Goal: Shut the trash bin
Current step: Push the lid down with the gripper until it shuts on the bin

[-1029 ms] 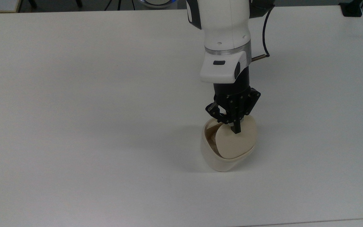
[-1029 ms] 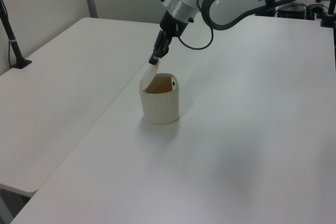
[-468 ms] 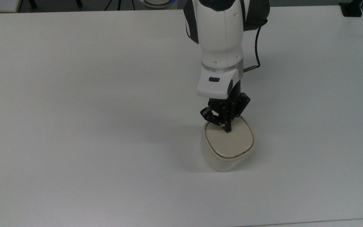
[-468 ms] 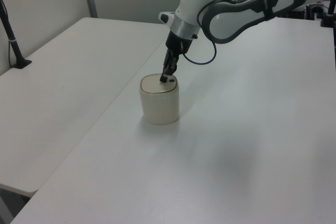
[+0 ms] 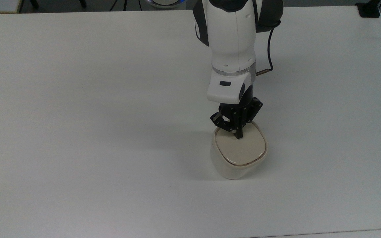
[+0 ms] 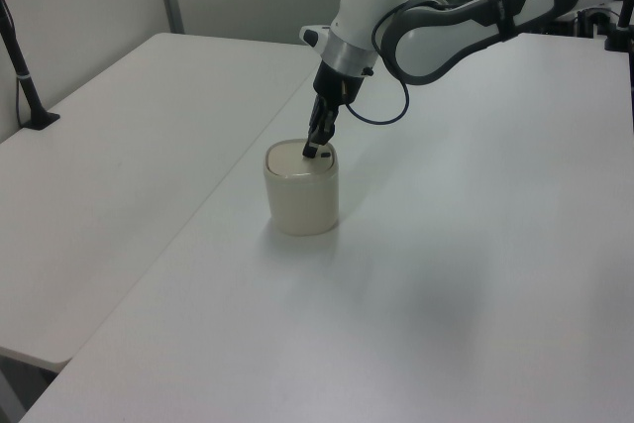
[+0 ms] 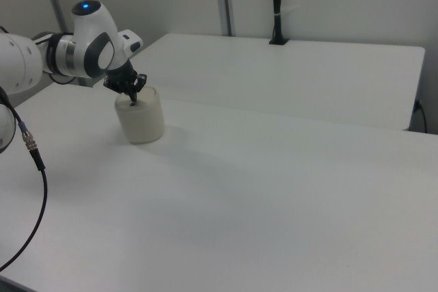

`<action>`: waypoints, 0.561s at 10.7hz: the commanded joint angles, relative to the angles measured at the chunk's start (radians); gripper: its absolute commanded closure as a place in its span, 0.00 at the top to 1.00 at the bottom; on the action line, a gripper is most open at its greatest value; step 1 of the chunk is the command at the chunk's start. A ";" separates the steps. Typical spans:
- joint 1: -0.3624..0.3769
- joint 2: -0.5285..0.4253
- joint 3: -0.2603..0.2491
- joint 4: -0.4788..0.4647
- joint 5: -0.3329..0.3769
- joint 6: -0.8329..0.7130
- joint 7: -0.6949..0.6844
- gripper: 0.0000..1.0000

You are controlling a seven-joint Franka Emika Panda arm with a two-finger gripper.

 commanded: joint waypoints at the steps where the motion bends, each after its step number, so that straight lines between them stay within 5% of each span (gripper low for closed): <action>1: 0.021 -0.003 -0.009 -0.049 -0.021 -0.004 0.014 0.00; 4: 0.013 -0.028 -0.011 -0.043 -0.018 -0.011 0.014 0.00; 6: -0.025 -0.143 -0.009 -0.077 -0.009 -0.090 0.015 0.00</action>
